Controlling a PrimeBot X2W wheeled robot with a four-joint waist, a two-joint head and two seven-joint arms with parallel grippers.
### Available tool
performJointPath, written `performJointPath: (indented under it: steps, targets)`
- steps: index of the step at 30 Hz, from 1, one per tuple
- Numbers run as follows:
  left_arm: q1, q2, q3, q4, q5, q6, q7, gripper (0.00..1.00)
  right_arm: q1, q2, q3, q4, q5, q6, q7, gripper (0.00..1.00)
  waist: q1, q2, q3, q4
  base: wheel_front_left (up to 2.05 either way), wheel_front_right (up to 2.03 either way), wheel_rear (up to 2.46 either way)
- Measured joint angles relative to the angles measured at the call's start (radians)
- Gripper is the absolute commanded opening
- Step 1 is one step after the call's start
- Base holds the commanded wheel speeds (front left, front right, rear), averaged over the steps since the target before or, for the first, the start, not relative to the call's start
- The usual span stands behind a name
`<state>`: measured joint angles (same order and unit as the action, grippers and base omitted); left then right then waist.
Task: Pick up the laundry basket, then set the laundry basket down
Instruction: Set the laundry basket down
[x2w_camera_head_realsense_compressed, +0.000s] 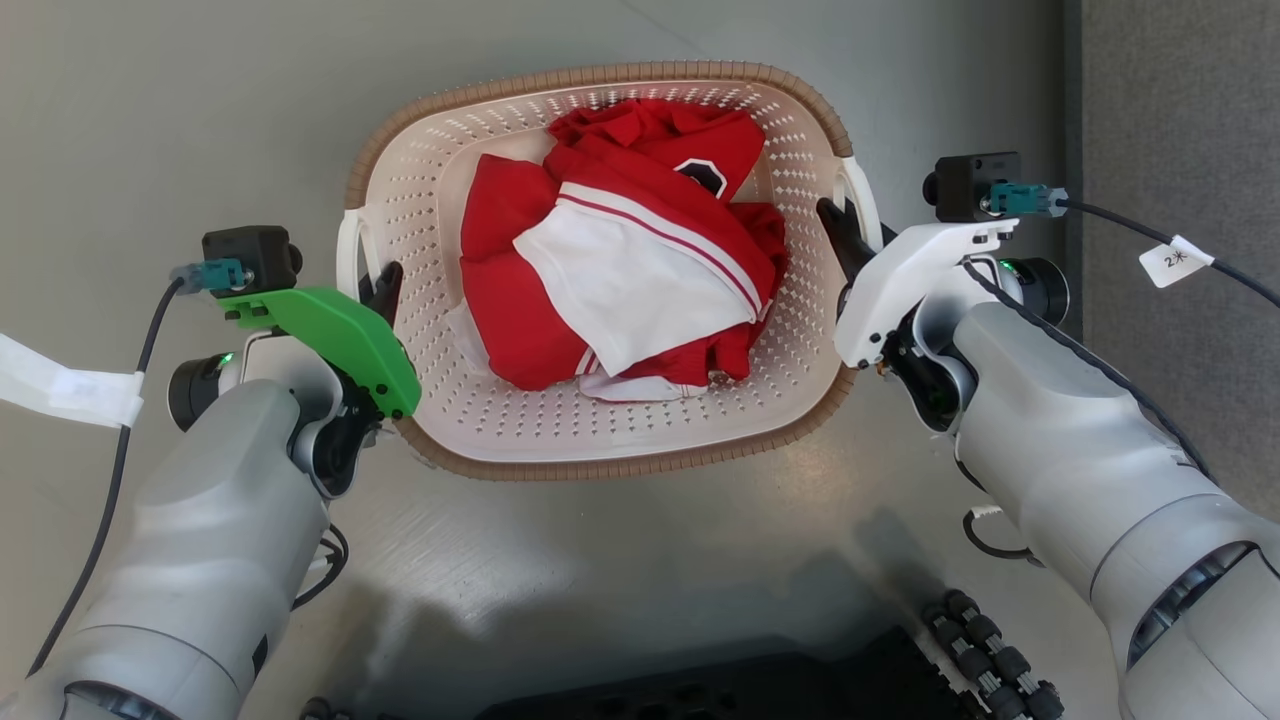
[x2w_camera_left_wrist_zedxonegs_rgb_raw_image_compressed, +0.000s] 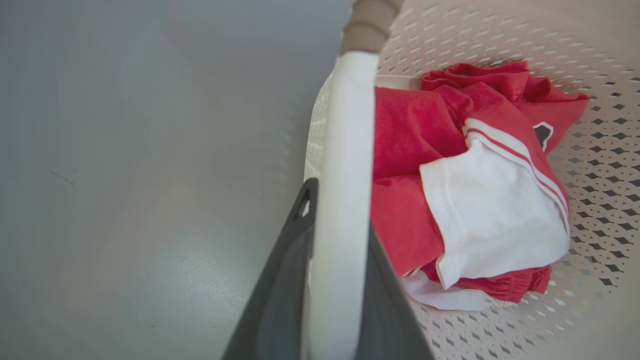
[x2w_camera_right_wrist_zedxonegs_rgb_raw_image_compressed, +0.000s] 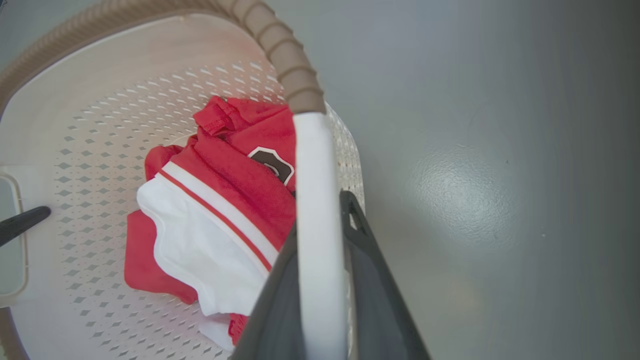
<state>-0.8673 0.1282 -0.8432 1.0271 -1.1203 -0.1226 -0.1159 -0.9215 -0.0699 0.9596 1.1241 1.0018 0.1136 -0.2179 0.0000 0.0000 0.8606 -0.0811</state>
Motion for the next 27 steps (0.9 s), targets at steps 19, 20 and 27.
performJointPath:
  steps: [19,20,27]
  targets:
    - [-0.039,0.010,-0.023,-0.001,0.000,0.000,-0.018,0.00,-0.034,0.000,0.015,0.004,0.002,0.000,-0.012,0.00,0.0000,0.0000,0.054,0.012,0.00,0.00,0.00]
    - [-0.039,0.010,-0.024,-0.001,0.000,0.000,-0.019,0.00,-0.034,0.000,0.015,0.005,0.003,0.000,-0.012,0.00,0.0000,0.0000,0.054,0.012,0.00,0.00,0.00]
    - [-0.041,0.010,-0.034,-0.002,0.000,0.000,-0.021,0.00,-0.034,0.000,0.017,0.010,0.012,0.000,-0.019,0.00,0.0000,0.0000,0.060,0.013,0.00,0.00,0.00]
